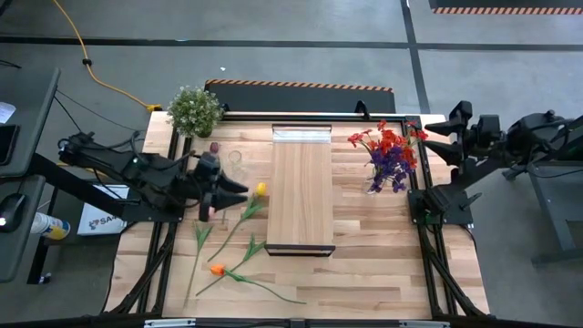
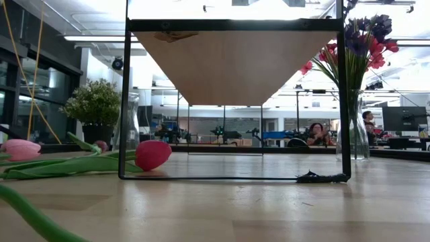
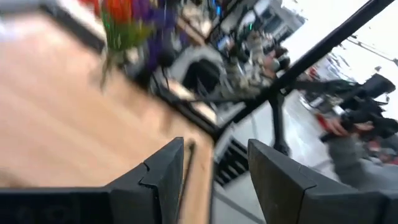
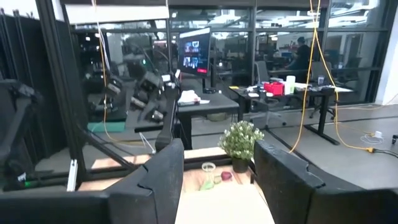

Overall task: Pick and place flowers into a vace then onto a shelf
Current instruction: Put the pink tulip into the left transparent vase

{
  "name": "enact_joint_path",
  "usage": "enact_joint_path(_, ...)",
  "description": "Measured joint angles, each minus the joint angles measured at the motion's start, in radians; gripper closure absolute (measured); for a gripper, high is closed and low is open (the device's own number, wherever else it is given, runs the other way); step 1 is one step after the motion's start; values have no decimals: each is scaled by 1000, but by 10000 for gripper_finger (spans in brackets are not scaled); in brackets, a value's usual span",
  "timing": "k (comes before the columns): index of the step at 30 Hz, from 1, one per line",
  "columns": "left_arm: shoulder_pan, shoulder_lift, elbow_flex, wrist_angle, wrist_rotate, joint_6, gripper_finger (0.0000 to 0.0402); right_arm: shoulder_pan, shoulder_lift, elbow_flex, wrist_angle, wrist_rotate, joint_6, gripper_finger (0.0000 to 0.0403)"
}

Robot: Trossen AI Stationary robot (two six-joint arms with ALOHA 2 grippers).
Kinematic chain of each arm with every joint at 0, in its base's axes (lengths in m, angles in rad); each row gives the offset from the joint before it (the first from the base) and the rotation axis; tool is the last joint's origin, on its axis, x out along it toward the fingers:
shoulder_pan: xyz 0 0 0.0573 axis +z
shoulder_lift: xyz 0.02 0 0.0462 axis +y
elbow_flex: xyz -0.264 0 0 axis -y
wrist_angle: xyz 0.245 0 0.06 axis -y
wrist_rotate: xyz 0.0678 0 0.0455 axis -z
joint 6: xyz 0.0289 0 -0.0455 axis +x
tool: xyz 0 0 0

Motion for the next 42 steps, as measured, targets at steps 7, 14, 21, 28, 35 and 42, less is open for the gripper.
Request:
enact_joint_path(7,0,-52,0,-185,187,-329,190,0,42,0,41,9,0,218)
enact_joint_path(14,0,-67,0,-350,367,-610,190,0,105,0,42,12,6,219)
enact_joint_path(21,-2,-56,-1,-583,533,-773,190,0,154,0,69,12,4,219)
enact_joint_path(28,-111,-11,-3,-803,548,-908,190,0,184,0,166,12,-69,218)
enact_joint_path(35,-295,101,-4,-836,514,-1021,190,0,187,0,258,16,-176,217)
enact_joint_path(42,-434,218,-4,-836,510,-1140,190,0,187,0,331,16,-262,218)
